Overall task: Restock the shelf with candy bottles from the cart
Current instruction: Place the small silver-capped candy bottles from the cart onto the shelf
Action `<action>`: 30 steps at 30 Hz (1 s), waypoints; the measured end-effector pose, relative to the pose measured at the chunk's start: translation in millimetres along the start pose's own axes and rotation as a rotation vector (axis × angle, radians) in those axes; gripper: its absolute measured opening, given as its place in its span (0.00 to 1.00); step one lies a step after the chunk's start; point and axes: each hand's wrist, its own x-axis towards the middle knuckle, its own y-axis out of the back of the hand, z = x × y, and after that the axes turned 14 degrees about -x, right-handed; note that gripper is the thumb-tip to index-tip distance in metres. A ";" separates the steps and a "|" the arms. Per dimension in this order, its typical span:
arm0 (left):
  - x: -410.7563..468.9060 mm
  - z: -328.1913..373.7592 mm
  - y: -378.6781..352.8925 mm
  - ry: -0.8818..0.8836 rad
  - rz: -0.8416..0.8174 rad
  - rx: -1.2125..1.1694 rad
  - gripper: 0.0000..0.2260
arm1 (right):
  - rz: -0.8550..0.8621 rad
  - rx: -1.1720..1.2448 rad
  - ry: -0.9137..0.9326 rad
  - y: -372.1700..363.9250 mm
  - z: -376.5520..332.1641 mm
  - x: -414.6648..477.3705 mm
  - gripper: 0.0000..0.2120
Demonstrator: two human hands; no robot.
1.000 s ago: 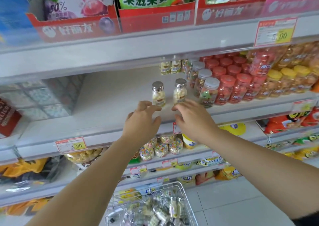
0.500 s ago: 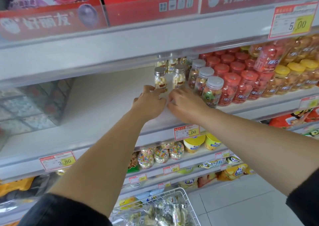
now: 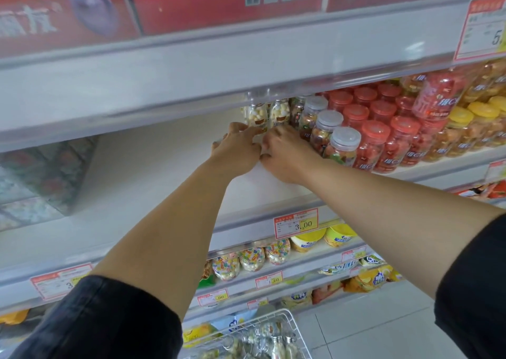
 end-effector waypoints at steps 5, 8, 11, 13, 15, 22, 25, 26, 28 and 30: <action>7.3 0.3 -0.1 0.001 0.013 0.006 0.26 | 0.030 -0.037 0.017 -6.2 -0.4 11.9 0.25; 10.5 -1.1 -0.4 -0.010 0.026 0.005 0.26 | 0.078 -0.069 0.040 -10.6 1.4 17.2 0.23; 14.0 -2.1 -1.9 -0.021 0.031 0.016 0.26 | 0.079 -0.079 0.052 -12.1 2.1 19.0 0.24; 15.0 -2.4 -2.7 -0.019 0.034 0.019 0.27 | 0.066 -0.069 0.042 -13.3 2.1 19.3 0.27; 13.5 -3.1 -2.3 -0.019 0.039 0.013 0.27 | 0.061 -0.046 0.041 -12.3 1.2 15.7 0.31; -60.8 0.5 1.5 -0.110 0.246 -0.264 0.22 | 0.102 0.162 0.130 5.6 -6.6 -48.2 0.17; -135.4 -0.8 1.3 -0.288 0.464 -0.389 0.17 | 0.226 0.263 0.248 5.3 -10.7 -96.8 0.12; -161.2 -5.0 -0.5 -0.315 0.504 -0.417 0.16 | 0.264 0.328 0.306 2.6 -13.5 -115.2 0.10; -207.7 -19.3 -8.2 -0.307 0.546 -0.472 0.16 | 0.300 0.426 0.418 -10.1 -21.2 -149.1 0.07; -243.9 -41.8 -21.3 -0.253 0.566 -0.485 0.15 | 0.254 0.465 0.470 -37.5 -30.1 -174.7 0.05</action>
